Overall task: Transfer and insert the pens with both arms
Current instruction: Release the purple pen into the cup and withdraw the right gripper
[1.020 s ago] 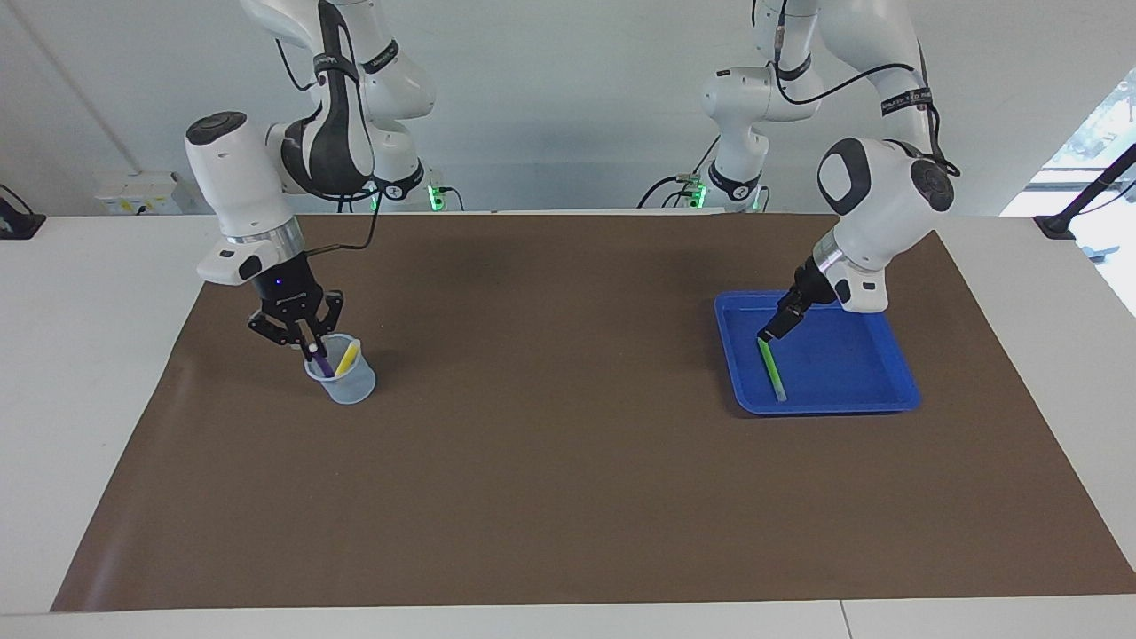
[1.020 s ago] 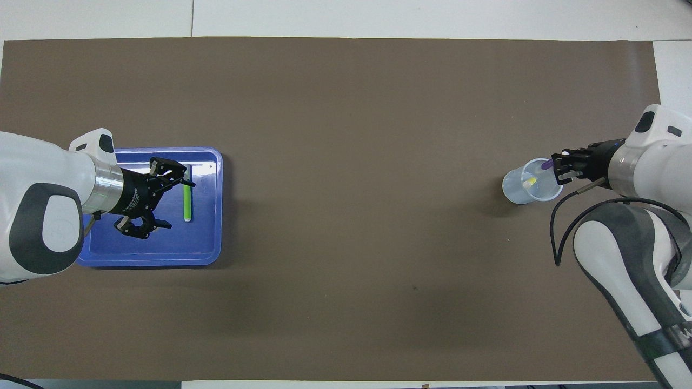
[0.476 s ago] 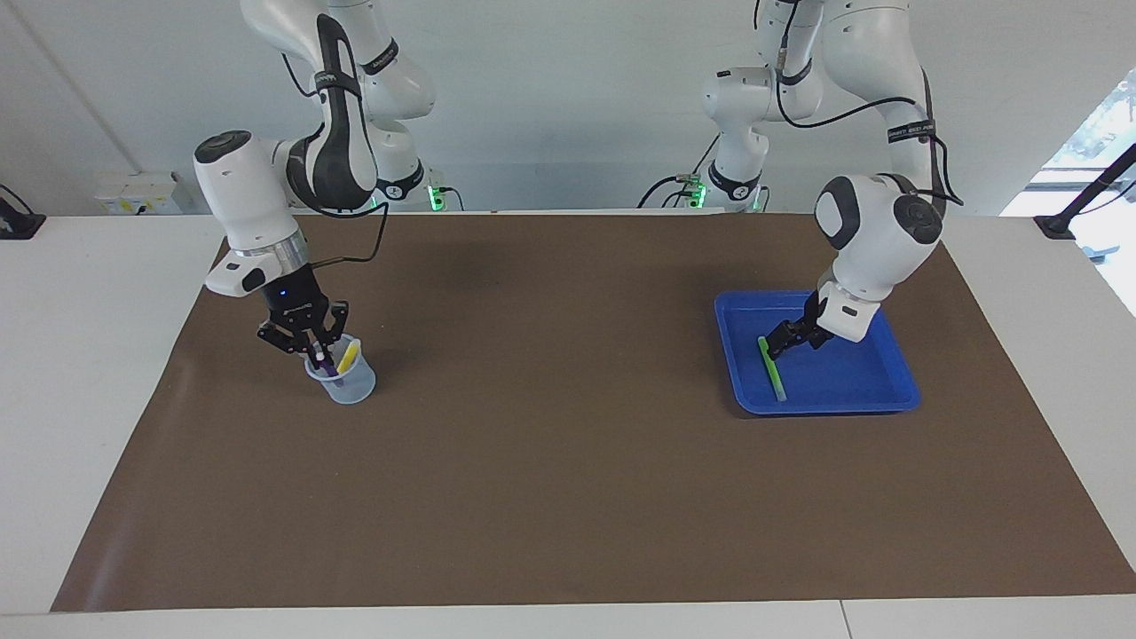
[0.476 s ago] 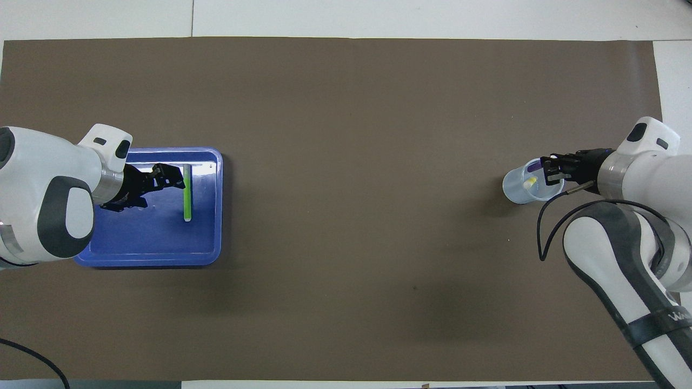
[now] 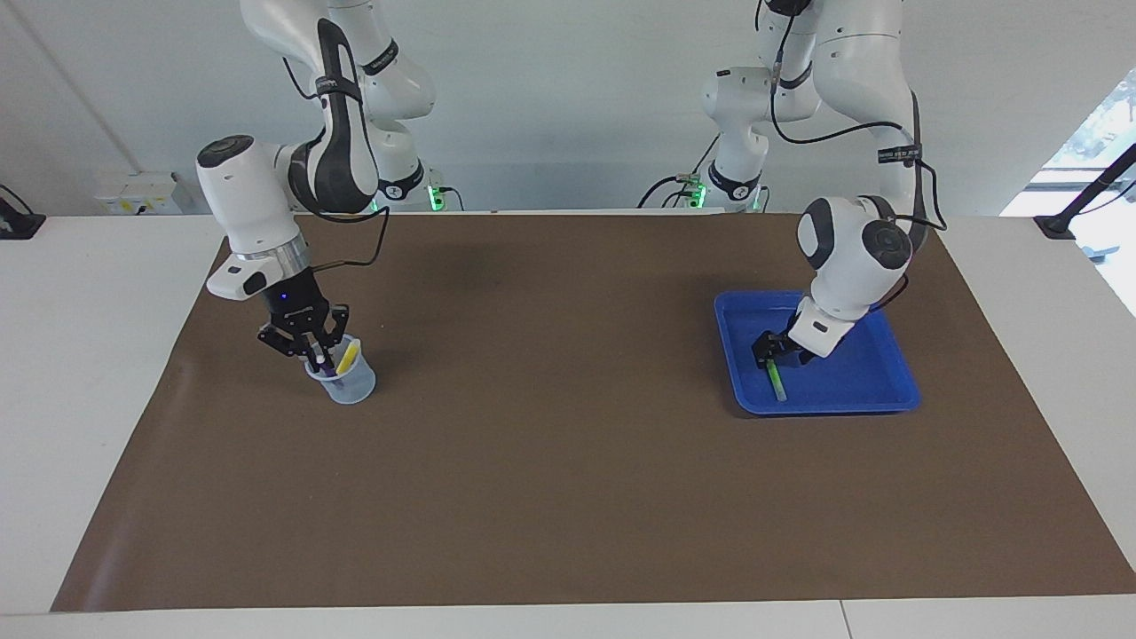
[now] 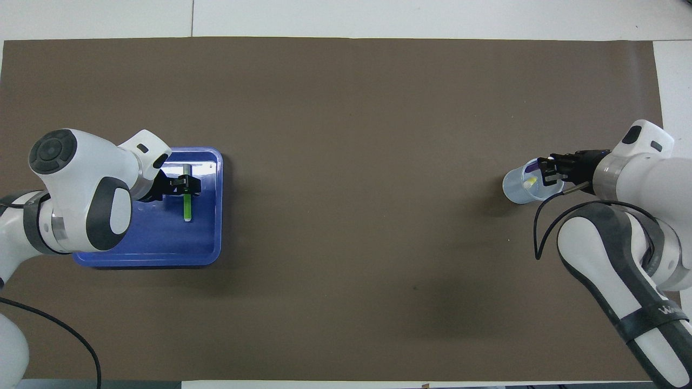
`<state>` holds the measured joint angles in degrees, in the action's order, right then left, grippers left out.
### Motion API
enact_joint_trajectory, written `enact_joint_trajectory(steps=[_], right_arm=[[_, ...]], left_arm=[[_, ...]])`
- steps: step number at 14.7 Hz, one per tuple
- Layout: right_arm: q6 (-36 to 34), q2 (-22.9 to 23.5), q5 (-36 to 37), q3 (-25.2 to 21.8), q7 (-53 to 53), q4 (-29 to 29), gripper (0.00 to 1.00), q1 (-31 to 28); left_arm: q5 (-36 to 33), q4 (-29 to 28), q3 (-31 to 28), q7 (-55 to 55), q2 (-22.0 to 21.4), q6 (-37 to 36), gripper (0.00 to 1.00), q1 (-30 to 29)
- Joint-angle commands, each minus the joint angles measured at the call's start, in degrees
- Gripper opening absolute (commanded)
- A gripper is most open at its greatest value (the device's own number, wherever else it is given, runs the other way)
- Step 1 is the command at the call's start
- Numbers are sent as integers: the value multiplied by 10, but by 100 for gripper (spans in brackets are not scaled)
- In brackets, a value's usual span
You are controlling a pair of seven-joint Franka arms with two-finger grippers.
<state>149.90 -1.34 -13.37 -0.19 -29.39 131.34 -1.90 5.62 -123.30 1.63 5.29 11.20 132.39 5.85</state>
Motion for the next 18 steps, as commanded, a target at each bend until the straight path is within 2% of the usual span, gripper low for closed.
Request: enact_joint_trajectory(steps=[1, 3, 5, 6, 9, 12, 14, 16, 18], right_arm=[[5, -1, -12, 1, -2, -13, 95, -1], [-6, -6, -12, 1, -2, -28, 100, -1], [-70, -13, -12, 0, 2, -62, 100, -1], [-106, -15, -11, -1, 14, -80, 100, -1], [-203, -15, 24, -3, 114, -135, 100, -1], [-301, -5, 120, 3, 216, -214, 100, -1], [-396, 16, 142, 10, 276, -289, 100, 2], [-470, 38, 155, 14, 298, -358, 100, 3], [-533, 44, 165, 15, 308, -407, 100, 5]], left_arm=[[-13, 7, -4, -6, 11, 5, 78, 17], [-45, 8, -3, -6, 18, 7, 68, 20], [-48, 10, -4, -7, 20, 3, 58, 20], [-48, 10, -4, -8, 20, 2, 56, 20], [-48, 16, -4, -9, 21, -3, 46, 20], [-48, 16, -4, -9, 21, -3, 27, 20], [-50, 17, -4, -9, 21, -2, 17, 20], [-51, 17, -4, -9, 21, -2, 1, 20], [-51, 18, -4, -9, 21, -3, 0, 20]])
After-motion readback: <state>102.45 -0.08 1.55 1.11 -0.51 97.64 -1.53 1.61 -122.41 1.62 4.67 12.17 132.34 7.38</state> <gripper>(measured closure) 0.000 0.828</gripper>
